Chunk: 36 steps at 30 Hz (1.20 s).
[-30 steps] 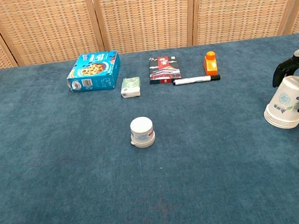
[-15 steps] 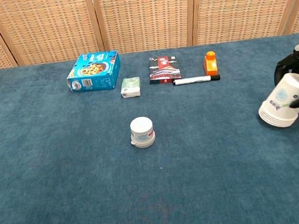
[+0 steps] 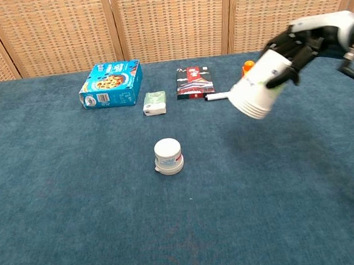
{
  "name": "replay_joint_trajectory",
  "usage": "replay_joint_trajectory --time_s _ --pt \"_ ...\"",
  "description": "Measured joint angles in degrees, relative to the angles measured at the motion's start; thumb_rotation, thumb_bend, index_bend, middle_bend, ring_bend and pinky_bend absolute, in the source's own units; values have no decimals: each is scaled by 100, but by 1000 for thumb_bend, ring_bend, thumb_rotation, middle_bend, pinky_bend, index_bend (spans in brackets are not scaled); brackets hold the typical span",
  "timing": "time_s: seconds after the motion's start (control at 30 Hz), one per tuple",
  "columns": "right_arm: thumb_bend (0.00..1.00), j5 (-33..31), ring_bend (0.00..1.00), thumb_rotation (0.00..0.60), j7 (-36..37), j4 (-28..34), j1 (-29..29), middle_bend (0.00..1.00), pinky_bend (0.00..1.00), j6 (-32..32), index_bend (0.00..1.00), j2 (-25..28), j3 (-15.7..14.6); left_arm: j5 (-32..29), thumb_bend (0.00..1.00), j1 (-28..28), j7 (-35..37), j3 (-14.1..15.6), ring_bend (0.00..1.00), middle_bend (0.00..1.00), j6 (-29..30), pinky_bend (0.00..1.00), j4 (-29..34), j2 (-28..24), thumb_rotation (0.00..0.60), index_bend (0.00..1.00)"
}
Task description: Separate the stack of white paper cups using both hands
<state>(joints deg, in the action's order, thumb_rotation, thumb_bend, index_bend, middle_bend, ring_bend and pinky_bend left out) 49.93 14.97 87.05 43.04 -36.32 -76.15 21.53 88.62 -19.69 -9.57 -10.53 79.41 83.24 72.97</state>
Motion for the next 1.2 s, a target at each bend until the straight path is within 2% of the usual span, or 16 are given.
replay_joint_trajectory --time_s 0.27,0.5,0.63,0.7,0.9,1.1,1.2 --pt "381 -1923 462 600 510 -381 887 565 625 429 546 -783 454 299 129 -657 154 -220 0 0 -121 0 -219 453 600 0" --pt "392 -3015 463 600 1027 -762 1450 565 625 731 546 -1319 800 460 131 -1197 113 -313 0 0 -291 0 -493 942 600 2" --pt "409 -3283 462 600 1244 -768 1544 565 625 880 546 -1366 946 577 132 -1410 152 -317 0 0 -313 0 -759 1201 600 89" --pt "420 -3369 462 600 1295 -719 1558 565 625 896 546 -1350 970 655 132 -1516 239 -314 0 0 -276 0 -982 1362 600 159" --pt "430 -3460 462 600 1403 -463 1525 566 625 964 546 -1215 1009 850 133 -1876 548 -326 0 0 -62 0 -1776 1948 600 272" --pt "432 -3361 463 600 1397 -272 1481 566 625 995 546 -1099 932 942 144 -2227 722 -340 0 0 55 0 -2427 2434 600 324" --pt "432 -3323 462 600 1409 -247 1481 567 625 1020 546 -1090 905 963 187 -2362 745 -337 0 0 128 0 -2681 2652 600 353"
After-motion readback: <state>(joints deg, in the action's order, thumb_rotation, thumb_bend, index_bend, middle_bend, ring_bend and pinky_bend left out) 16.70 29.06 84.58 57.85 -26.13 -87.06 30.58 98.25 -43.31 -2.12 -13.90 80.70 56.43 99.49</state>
